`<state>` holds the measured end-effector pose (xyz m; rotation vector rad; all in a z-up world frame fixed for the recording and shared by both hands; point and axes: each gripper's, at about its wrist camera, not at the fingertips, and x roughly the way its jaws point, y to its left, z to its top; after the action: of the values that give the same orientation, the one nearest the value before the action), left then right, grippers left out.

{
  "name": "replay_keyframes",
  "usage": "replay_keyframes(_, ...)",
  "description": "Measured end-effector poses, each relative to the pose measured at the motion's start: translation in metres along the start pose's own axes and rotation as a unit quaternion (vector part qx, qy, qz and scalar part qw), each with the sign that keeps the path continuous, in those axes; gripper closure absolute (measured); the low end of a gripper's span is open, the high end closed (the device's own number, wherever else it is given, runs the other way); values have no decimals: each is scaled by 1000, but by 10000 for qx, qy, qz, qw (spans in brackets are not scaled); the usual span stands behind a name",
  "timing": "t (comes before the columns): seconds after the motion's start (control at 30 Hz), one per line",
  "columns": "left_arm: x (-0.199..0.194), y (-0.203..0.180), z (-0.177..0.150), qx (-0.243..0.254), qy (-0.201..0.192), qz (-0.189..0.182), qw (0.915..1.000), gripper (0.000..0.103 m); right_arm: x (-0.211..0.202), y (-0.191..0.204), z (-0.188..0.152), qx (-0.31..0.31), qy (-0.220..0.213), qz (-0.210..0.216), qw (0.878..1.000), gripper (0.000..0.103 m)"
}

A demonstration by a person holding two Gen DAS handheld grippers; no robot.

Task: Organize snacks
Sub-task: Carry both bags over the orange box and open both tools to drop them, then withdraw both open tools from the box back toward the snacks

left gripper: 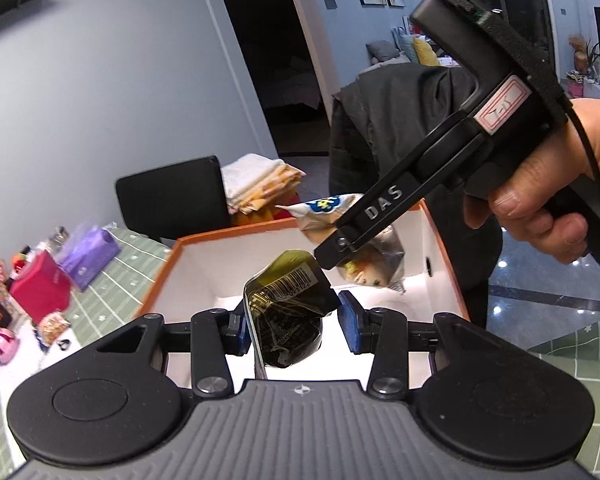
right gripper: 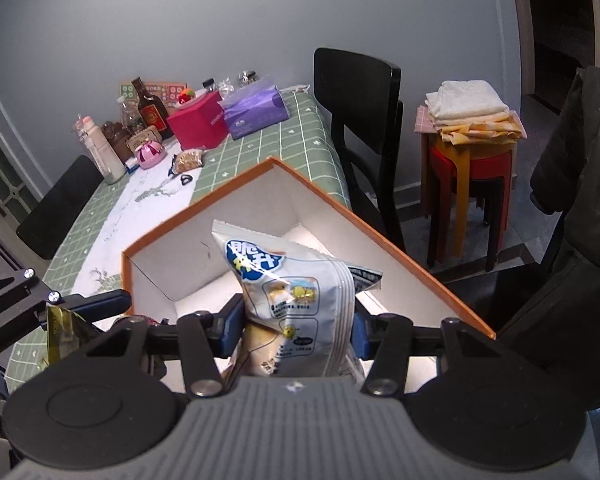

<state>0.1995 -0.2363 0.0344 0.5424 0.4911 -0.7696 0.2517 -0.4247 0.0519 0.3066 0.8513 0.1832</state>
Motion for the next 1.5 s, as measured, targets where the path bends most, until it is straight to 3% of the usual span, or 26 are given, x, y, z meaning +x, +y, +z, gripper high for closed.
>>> replay_keyframes(0.33, 30, -18, -6, -25, 319, -399, 9987, 55, 21, -11, -11, -238, 362, -174, 9989, 52)
replay_keyframes(0.57, 41, -8, -9, -697, 604, -645, 9936, 54, 24, -7, -12, -478, 444, -285, 9975, 50)
replay_keyframes(0.7, 42, -9, -10, -723, 728, -562, 9931, 51, 23, -4, -12, -512, 433, -369, 9971, 44)
replay_keyframes(0.93, 38, -3, -9, -996, 640, -491, 9918, 28, 20, -4, -12, -438, 410, -422, 9973, 42)
replay_keyframes(1.2, 9, 20, -9, -1175, 452, -267, 9917, 25, 12, 3, -10, -428, 307, -427, 9977, 41)
replay_keyframes(1.5, -53, 68, -25, -1356, 415, 386, 9891, 23, -7, 50, -7, -833, 82, -319, 9960, 40)
